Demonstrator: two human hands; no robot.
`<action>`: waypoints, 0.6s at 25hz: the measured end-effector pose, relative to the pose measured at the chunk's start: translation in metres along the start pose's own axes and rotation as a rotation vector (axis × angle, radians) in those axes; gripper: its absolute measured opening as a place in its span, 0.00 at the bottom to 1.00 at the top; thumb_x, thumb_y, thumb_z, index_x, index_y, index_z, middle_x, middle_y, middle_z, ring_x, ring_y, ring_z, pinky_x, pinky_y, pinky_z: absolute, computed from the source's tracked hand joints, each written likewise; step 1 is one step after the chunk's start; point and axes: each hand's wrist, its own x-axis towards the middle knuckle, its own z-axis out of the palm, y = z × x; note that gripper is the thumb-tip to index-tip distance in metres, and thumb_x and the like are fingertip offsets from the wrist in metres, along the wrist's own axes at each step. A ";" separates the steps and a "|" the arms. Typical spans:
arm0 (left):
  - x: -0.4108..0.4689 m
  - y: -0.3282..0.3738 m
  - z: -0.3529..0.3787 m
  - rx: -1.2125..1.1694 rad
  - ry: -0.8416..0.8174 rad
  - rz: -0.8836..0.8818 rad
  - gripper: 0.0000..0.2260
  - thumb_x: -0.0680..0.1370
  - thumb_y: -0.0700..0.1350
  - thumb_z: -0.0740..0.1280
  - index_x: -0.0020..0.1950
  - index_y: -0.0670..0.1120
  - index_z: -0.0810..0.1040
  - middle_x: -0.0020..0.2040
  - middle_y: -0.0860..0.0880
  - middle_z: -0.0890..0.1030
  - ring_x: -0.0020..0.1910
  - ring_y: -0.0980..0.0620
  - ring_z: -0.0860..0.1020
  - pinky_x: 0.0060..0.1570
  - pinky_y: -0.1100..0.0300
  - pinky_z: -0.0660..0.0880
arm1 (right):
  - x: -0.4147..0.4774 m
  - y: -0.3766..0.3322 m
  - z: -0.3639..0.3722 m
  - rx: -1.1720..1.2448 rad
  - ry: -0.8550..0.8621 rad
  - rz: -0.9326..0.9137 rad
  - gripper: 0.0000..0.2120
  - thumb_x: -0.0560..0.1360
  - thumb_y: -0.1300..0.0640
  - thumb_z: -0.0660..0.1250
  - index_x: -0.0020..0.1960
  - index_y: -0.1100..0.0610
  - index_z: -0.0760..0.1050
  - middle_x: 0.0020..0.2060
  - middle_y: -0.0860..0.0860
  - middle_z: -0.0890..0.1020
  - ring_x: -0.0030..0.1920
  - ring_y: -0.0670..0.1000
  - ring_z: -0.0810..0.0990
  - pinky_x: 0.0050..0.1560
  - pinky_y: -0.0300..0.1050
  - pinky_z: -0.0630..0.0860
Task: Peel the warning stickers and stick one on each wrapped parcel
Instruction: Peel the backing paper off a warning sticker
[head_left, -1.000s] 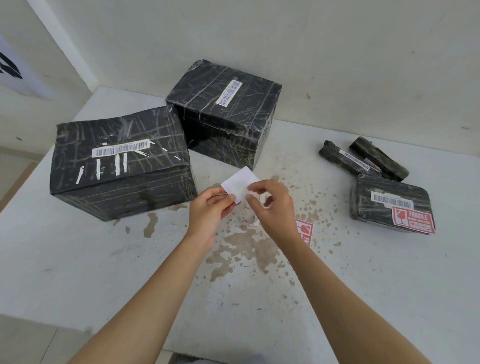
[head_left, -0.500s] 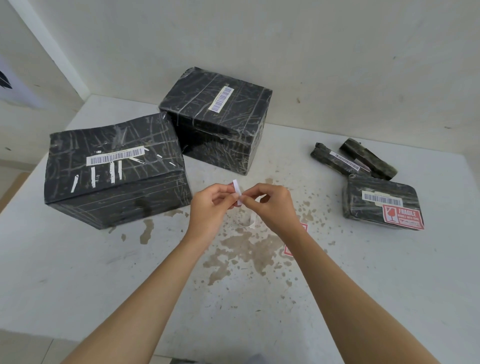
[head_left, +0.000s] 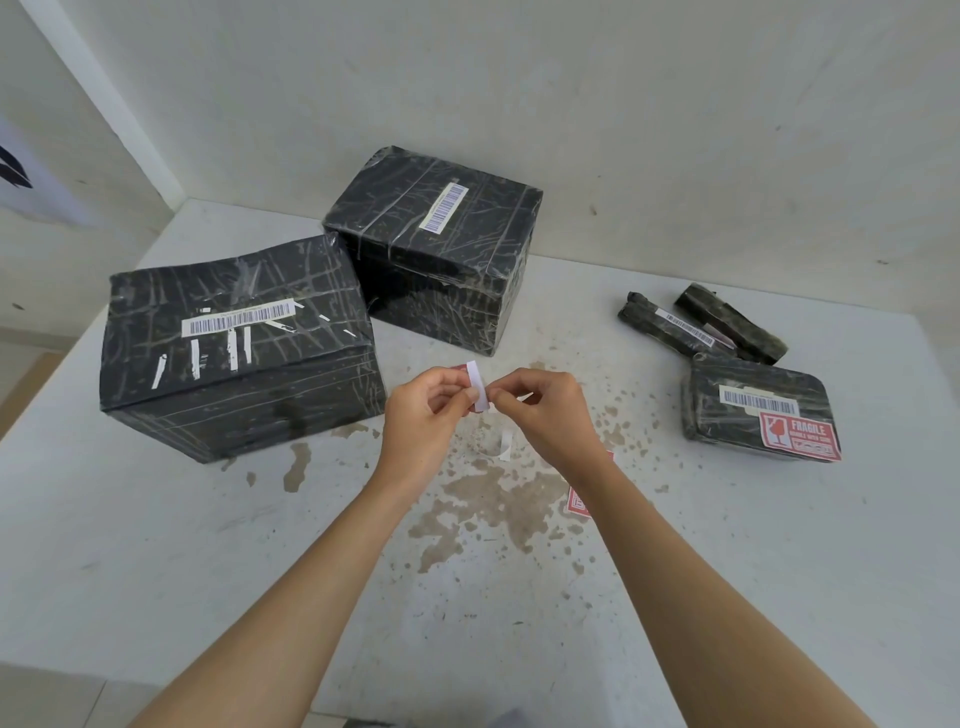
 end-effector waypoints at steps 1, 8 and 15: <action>0.000 0.000 0.000 0.001 0.000 0.005 0.04 0.75 0.35 0.69 0.48 0.42 0.80 0.44 0.48 0.83 0.38 0.59 0.81 0.41 0.70 0.76 | 0.000 0.000 -0.001 0.007 -0.001 0.006 0.06 0.72 0.62 0.68 0.39 0.56 0.83 0.33 0.42 0.81 0.31 0.36 0.75 0.35 0.28 0.68; -0.002 0.003 -0.001 -0.003 -0.026 0.036 0.05 0.76 0.36 0.67 0.49 0.44 0.78 0.40 0.49 0.83 0.40 0.59 0.82 0.43 0.70 0.75 | -0.001 -0.001 -0.004 0.046 -0.025 0.010 0.04 0.72 0.60 0.71 0.39 0.55 0.83 0.34 0.43 0.83 0.35 0.37 0.77 0.39 0.30 0.71; -0.004 0.006 -0.002 0.012 -0.035 0.032 0.06 0.76 0.37 0.67 0.48 0.48 0.78 0.43 0.51 0.82 0.42 0.61 0.81 0.43 0.72 0.74 | 0.000 0.000 -0.003 0.012 -0.015 0.023 0.05 0.74 0.60 0.69 0.42 0.57 0.83 0.33 0.42 0.81 0.33 0.36 0.75 0.38 0.29 0.70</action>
